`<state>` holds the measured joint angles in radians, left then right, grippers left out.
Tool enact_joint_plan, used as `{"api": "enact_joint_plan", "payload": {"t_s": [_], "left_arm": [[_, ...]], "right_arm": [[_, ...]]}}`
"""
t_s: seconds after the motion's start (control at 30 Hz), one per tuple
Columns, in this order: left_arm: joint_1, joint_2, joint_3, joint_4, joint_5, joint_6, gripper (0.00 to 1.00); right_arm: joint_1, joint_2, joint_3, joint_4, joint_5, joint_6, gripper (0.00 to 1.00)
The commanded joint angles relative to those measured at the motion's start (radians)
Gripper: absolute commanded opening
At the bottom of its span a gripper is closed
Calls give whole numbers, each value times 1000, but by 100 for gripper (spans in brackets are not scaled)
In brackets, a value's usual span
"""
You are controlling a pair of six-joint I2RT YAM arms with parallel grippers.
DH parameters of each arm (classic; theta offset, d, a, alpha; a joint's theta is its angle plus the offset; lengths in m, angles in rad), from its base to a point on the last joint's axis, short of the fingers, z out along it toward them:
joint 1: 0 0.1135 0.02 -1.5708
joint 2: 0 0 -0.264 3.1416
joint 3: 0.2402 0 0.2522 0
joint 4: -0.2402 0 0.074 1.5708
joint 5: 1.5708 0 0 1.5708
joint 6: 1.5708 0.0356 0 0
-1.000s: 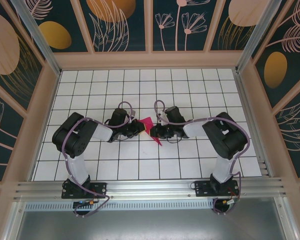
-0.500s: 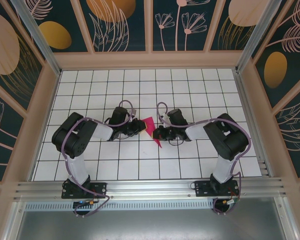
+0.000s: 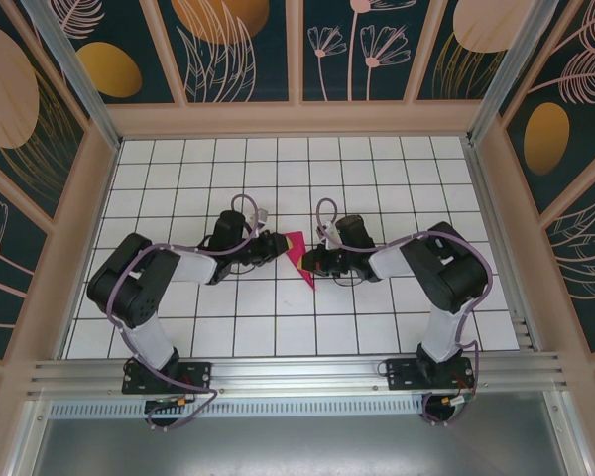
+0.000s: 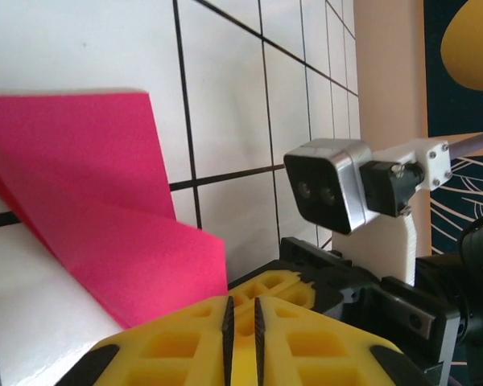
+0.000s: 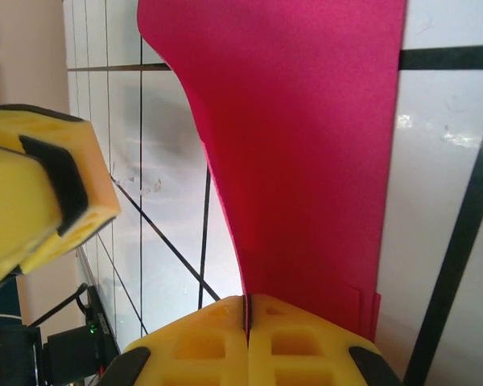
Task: Fold a paper plane with a square sheet of paper (pick it up from the middle)
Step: Fold the wing for the fifth time at the center of the table.
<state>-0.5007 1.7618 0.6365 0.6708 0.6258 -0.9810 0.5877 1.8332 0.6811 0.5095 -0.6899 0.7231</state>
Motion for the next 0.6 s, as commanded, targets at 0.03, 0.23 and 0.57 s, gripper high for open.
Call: {"api": "enact_joint_plan", "payload": {"t_s": [0.03,0.23,0.57], "left_arm": [[-11,44,-13,97,29,-28,17],[-22,85,-1,117,38,-37,15],[-33,144,28,79,35,-37,12]], "right_arm": [[-10,20,-21,80,-6,56,0],[-15,21,-46,87,17,75,0],[-15,37,-46,62,28,70,0]]}}
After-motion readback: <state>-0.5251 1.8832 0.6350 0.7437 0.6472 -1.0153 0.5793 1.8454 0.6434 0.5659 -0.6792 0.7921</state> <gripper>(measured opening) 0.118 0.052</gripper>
